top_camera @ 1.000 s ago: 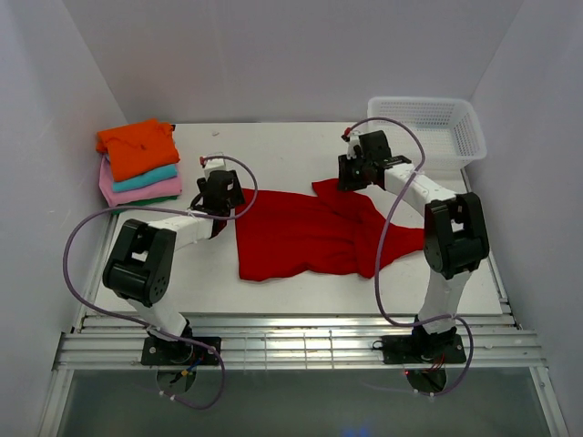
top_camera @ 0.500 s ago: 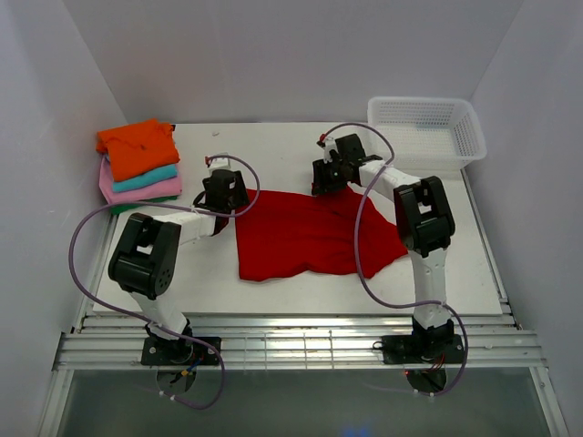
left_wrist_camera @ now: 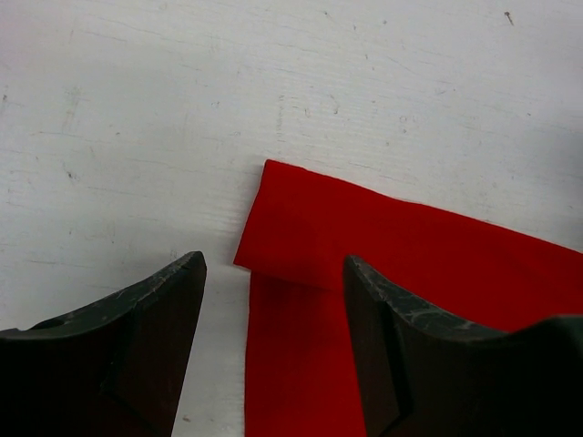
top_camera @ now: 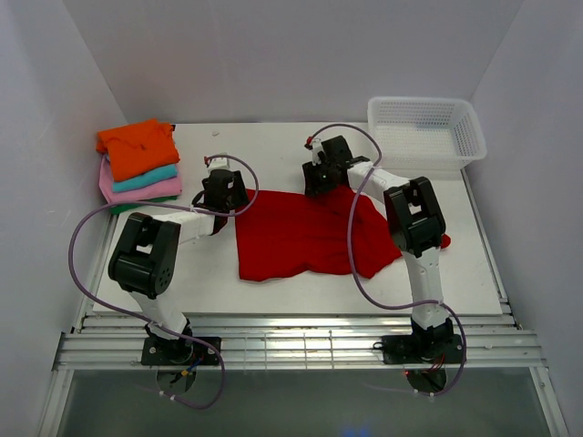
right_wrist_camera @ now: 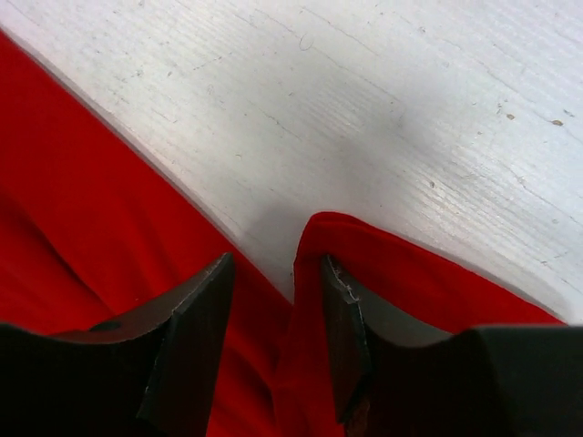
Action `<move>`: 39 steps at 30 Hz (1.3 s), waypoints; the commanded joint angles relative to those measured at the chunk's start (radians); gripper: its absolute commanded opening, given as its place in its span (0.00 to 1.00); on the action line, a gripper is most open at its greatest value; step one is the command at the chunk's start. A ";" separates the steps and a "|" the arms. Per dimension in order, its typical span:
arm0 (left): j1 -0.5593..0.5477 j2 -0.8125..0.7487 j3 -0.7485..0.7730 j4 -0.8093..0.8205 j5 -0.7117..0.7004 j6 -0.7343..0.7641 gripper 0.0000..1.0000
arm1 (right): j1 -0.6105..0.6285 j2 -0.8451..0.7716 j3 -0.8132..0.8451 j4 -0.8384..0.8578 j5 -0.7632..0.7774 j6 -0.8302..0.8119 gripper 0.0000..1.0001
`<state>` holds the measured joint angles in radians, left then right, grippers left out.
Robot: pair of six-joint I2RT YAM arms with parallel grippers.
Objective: Fold and stack the t-shirts
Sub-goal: Flatten the tshirt out
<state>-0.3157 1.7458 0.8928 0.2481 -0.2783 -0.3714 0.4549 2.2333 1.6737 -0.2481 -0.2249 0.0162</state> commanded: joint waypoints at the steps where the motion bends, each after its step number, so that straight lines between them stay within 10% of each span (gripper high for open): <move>1: 0.009 -0.019 0.006 0.022 0.053 -0.012 0.72 | 0.016 0.003 -0.011 -0.034 0.157 -0.047 0.50; 24: 0.017 -0.054 -0.018 0.042 0.090 -0.017 0.72 | 0.039 -0.021 -0.057 -0.003 0.394 -0.085 0.40; 30: 0.018 -0.049 -0.031 0.043 0.100 -0.027 0.72 | 0.042 0.012 -0.052 -0.016 0.381 -0.079 0.08; 39: 0.020 -0.057 -0.046 0.052 0.105 -0.031 0.72 | 0.048 -0.040 -0.072 -0.014 0.380 -0.076 0.08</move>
<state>-0.3031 1.7401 0.8528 0.2745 -0.1921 -0.3939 0.5037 2.2169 1.6379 -0.2050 0.1303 -0.0521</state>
